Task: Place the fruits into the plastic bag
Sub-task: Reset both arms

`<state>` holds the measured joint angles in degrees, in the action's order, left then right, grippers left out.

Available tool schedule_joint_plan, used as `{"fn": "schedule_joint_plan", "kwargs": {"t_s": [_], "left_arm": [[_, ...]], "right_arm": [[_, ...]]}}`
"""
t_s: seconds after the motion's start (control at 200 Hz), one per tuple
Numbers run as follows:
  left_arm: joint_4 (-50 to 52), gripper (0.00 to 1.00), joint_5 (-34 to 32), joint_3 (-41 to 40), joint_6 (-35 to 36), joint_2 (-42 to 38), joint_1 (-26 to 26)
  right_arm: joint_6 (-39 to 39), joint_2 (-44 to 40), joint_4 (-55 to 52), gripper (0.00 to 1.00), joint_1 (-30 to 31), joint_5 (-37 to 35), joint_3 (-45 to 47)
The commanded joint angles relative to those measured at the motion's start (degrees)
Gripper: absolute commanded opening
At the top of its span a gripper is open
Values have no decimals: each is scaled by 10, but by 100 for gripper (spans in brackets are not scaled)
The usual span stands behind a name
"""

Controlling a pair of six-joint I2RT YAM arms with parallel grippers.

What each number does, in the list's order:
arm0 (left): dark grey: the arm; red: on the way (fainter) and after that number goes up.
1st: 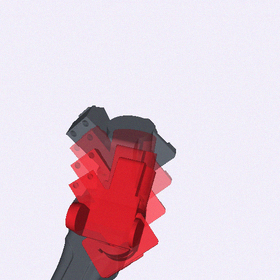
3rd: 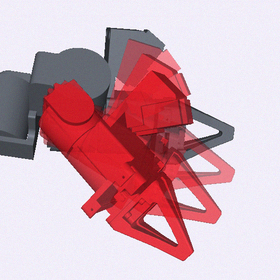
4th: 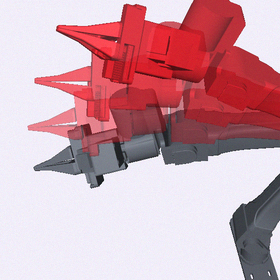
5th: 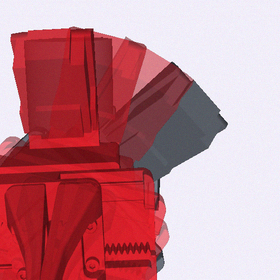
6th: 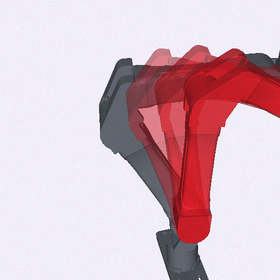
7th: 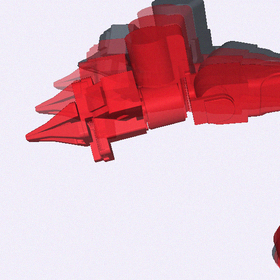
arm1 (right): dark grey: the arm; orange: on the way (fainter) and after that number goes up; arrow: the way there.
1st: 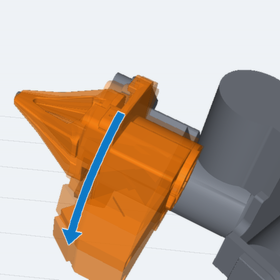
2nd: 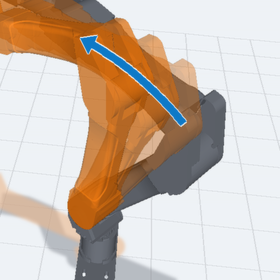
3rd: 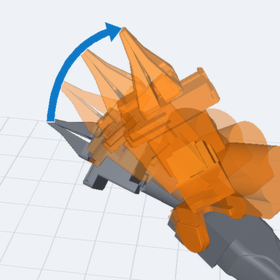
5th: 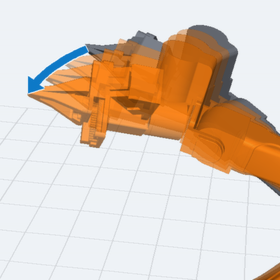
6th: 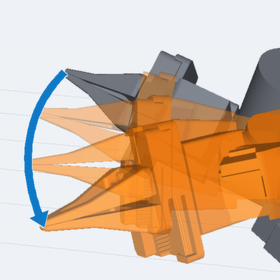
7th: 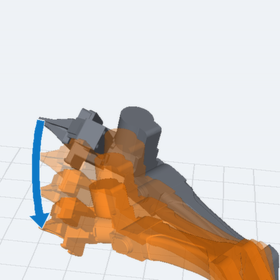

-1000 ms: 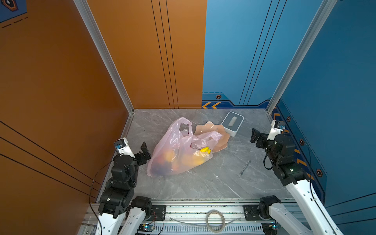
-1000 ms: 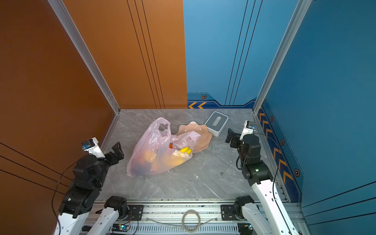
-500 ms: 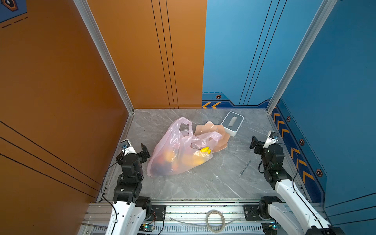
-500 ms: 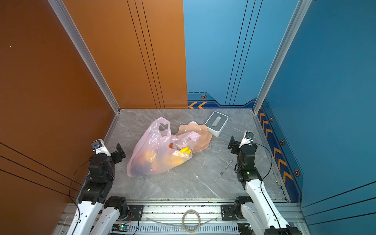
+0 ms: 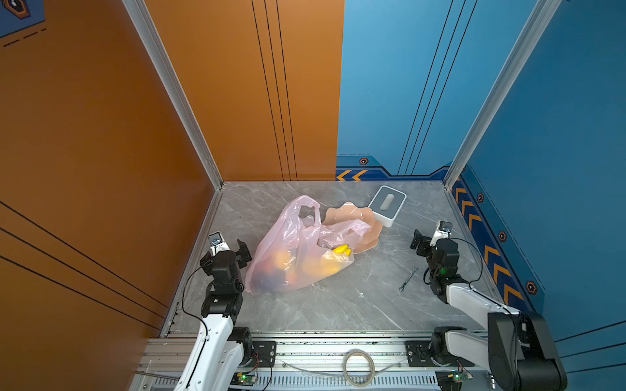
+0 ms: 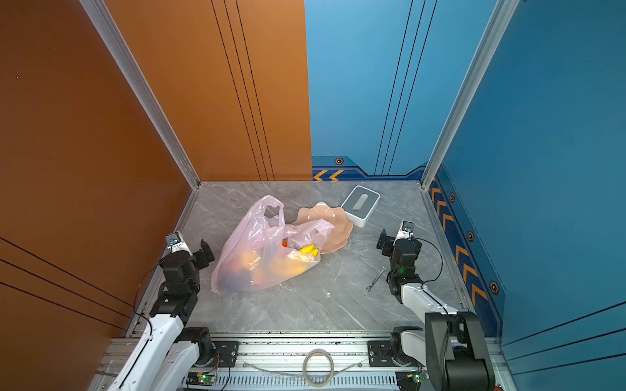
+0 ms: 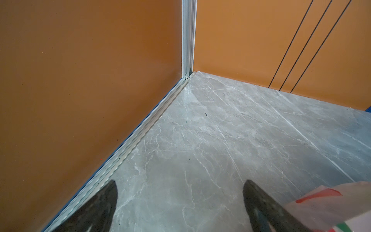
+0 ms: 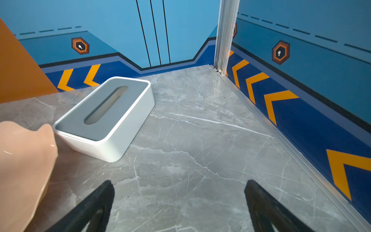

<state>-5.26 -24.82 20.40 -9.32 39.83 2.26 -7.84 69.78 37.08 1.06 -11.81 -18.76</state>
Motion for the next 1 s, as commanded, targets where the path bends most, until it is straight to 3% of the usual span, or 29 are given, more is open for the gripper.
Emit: {"fn": "schedule_joint_plan", "kwargs": {"t_s": [0.0, 0.13, 0.225, 0.365, 0.666, 0.831, 0.996], "left_arm": [[-74, 98, 33, -7, -9, 46, 16], [-136, 98, 43, -8, -12, 120, 25], [-190, 98, 99, -4, -34, 190, 53], [-232, 98, 136, 27, -14, 310, 51], [-426, 98, 137, 6, 74, 428, -29], [-596, 98, 124, -39, 140, 507, -82], [-576, 98, 79, -27, 122, 507, -81]], "right_arm": [[13, 34, 90, 100, -3, 15, 16], [20, 74, 133, 100, -1, 19, 22], [27, 97, 167, 100, 0, 24, 27], [35, 134, 214, 100, 4, 26, 32], [49, 174, 280, 100, 16, 28, 47], [50, 193, 308, 100, 16, 28, 53], [50, 191, 279, 100, 14, 25, 39]]}}
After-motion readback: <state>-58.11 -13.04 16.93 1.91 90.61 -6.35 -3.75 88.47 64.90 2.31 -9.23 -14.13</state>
